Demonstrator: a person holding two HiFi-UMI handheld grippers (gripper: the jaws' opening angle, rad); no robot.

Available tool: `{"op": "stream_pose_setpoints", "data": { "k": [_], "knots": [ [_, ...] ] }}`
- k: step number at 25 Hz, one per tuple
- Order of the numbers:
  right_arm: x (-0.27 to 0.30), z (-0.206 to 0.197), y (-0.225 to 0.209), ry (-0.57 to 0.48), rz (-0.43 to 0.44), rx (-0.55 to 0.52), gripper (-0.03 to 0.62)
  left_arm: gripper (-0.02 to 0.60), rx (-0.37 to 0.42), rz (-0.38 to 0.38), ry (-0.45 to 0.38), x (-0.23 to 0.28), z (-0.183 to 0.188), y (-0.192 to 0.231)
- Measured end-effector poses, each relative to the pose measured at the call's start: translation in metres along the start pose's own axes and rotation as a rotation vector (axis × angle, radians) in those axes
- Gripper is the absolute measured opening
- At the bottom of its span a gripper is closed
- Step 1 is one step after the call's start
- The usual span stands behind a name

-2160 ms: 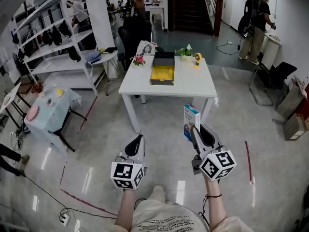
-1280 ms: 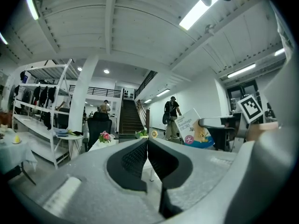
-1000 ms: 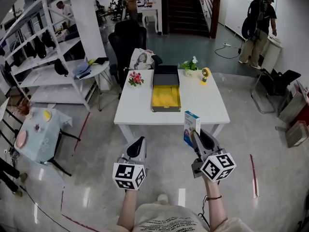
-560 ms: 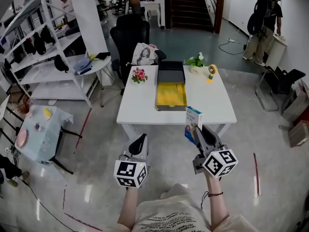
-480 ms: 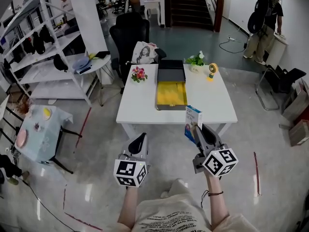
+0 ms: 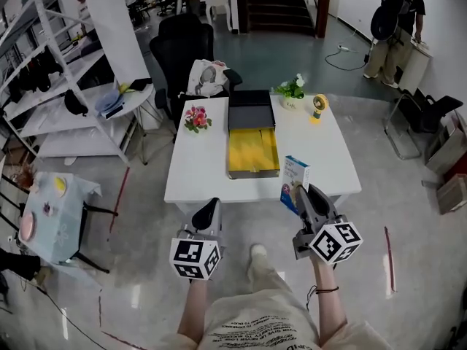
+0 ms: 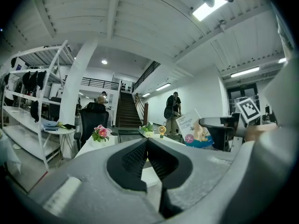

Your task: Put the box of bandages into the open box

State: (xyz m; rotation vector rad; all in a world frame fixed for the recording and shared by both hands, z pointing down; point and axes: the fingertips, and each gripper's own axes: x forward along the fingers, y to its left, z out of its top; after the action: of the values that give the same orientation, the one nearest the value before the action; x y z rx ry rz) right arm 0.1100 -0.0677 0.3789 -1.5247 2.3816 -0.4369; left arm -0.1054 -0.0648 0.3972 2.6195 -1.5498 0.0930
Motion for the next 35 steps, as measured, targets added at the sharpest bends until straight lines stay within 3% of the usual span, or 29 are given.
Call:
{"op": "stream_pose_setpoints", "data": {
  "k": [7,21,35],
  "knots": [
    [0.069,0.003,-0.031,0.023,0.017,0.036,0.092,0.021,-0.013,0.006,0.024,0.062,0.003,0.026],
    [0.193,-0.01,-0.077,0.142,0.074,0.11,0.092,0.021,-0.1,0.062,0.114,0.159,-0.026,0.077],
    [0.268,-0.072,-0.089,0.364,0.149,0.209,0.092,0.021,-0.186,0.122,0.211,0.205,-0.069,0.108]
  ]
}}
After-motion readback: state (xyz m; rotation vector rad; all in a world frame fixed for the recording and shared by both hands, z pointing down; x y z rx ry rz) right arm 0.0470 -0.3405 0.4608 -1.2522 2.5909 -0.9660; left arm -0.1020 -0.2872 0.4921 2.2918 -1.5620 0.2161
